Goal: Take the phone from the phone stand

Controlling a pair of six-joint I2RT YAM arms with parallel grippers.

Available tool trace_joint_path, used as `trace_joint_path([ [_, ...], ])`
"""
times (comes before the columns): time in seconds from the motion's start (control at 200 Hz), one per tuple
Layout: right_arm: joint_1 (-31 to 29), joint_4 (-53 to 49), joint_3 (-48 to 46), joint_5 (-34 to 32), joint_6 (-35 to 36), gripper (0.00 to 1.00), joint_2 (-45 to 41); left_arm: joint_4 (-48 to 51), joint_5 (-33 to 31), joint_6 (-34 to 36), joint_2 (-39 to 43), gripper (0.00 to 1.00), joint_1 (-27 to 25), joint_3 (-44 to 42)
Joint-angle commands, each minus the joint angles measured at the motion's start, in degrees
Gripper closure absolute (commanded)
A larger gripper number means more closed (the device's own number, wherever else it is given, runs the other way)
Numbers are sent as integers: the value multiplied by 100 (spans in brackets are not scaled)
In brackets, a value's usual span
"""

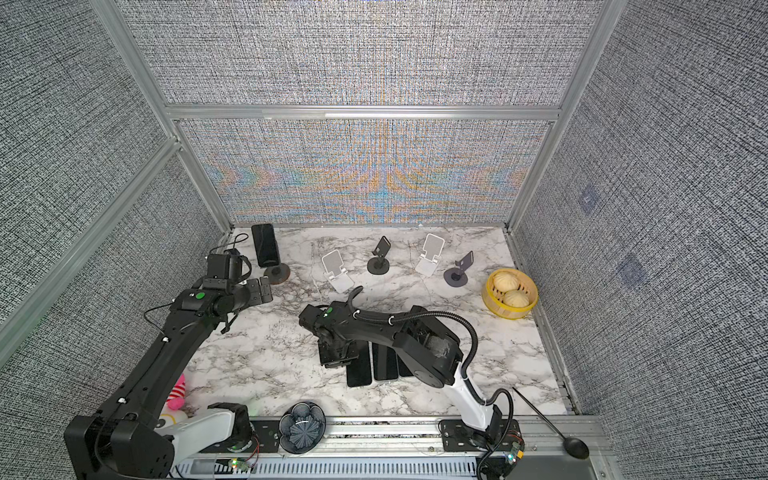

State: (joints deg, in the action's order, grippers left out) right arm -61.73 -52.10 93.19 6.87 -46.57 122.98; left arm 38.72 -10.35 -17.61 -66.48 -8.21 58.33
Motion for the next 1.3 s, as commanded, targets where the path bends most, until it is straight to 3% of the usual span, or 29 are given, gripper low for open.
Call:
trace_joint_path([
  [0.0,54,-83,-162,-166,-94,81,-104,-58,41,0,-4,1,7,1],
  [0.36,106,-16,-128,-264,9,79,-228,-57,65,9,0,1,12,8],
  [0.685,300,452,-45,-634,488,45,-761,-64,-51,72,83,1,14,23],
  [0.795,411,941,-373,-615,752,29,-1114,84,1,-141,117,1,21,175],
  [0.885,508,1391,-706,-617,815,24,-1454,-82,221,1,223,1,12,145],
  [1.06,749,1871,-1255,-550,1151,16,-2021,-452,200,-350,209,1,10,-48],
  [1.295,991,1823,-1569,-875,2037,13,-2639,-2030,219,-95,-322,1,20,-113],
])
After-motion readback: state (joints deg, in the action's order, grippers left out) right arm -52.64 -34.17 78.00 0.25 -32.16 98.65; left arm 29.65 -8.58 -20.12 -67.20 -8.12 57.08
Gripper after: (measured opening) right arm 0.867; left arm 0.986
